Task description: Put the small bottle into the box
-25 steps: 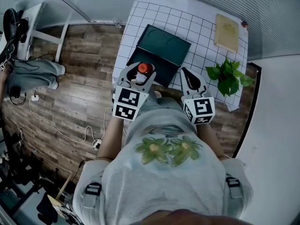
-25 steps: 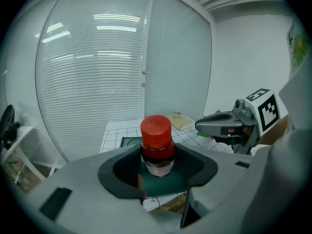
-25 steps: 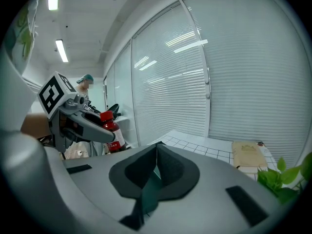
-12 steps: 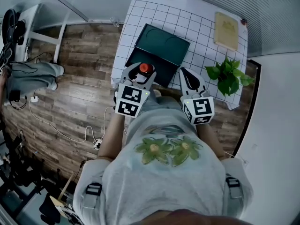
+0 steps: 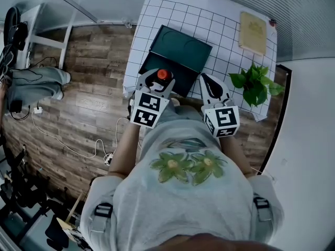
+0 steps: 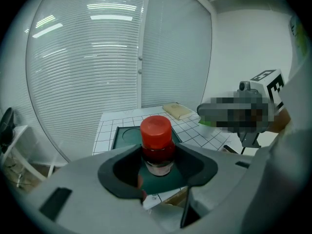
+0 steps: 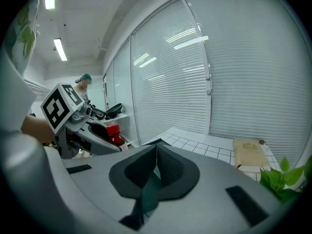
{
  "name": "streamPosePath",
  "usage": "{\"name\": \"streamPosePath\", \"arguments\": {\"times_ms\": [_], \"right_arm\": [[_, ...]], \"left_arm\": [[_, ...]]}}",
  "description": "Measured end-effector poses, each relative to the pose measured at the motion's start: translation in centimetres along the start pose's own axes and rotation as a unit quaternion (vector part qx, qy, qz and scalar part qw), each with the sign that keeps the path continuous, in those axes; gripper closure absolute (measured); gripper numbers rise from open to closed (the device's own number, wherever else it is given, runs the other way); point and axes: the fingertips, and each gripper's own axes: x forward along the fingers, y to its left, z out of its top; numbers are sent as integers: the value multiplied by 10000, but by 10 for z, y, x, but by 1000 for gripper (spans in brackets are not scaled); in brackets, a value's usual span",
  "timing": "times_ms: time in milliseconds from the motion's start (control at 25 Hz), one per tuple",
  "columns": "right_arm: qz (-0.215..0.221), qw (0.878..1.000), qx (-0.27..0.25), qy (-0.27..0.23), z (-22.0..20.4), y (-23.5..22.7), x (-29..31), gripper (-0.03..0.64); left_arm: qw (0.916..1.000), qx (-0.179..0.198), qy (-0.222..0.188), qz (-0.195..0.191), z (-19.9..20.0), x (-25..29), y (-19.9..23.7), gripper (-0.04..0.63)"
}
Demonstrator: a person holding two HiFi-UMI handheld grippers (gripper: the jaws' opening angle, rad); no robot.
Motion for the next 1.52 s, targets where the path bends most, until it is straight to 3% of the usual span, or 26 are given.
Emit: {"name": "streamPosePath", "arguments": {"times_ms": [1520], "right_arm": [[-91, 9999, 74, 72, -1, -8, 9, 609]], "left_arm": [[9985, 199, 465, -187, -30, 45, -2, 374]]}}
